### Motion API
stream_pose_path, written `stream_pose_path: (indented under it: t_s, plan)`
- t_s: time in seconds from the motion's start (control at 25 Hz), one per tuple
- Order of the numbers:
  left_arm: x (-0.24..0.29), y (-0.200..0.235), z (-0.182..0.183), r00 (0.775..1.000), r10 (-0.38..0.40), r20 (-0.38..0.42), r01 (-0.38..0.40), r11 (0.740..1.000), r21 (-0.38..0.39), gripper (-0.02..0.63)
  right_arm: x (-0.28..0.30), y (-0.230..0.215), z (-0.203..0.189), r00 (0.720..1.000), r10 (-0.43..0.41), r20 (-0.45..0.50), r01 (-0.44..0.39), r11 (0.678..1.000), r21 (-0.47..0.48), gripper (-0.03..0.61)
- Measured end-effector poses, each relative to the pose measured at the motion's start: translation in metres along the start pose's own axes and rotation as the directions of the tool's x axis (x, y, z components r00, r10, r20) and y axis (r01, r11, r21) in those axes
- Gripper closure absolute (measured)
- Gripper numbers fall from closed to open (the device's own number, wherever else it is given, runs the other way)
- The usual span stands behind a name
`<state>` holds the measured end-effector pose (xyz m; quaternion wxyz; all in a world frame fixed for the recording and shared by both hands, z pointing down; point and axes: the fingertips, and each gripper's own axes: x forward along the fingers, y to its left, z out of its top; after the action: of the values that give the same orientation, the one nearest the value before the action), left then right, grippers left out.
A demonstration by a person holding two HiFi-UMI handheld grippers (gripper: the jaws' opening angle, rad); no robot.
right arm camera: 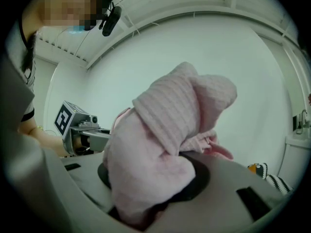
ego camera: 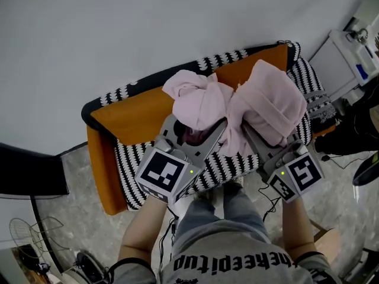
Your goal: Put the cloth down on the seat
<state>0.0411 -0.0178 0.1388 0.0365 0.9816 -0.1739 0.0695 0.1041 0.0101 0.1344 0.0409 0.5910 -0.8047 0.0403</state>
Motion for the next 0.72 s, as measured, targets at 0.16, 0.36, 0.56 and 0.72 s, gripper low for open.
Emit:
stream_pose_path:
  t_s: [0.16,0.36,0.56,0.72]
  plan:
    - [0.012,0.005,0.005,0.998,0.056,0.031,-0.057,0.998,0.038,0.373,0.007,-0.014,0.002,0.998,0.063,0.001,-0.063,0.998,-0.006,0.397]
    - [0.028,0.002,0.007,0.992,0.119,0.035,-0.120,0.992,0.030,0.373,0.008,-0.032,0.002,0.992,0.125,0.001,-0.125,0.992,-0.019,0.397]
    - [0.038,0.009,0.006,0.982,0.187,0.025,-0.187,0.982,0.004,0.373,0.021,-0.045,0.001,0.981,0.192,-0.006,-0.193,0.981,-0.024,0.397]
    - [0.037,0.016,0.001,0.968,0.250,0.029,-0.250,0.968,-0.003,0.373,0.030,-0.045,-0.003,0.967,0.255,-0.017,-0.255,0.967,-0.029,0.397]
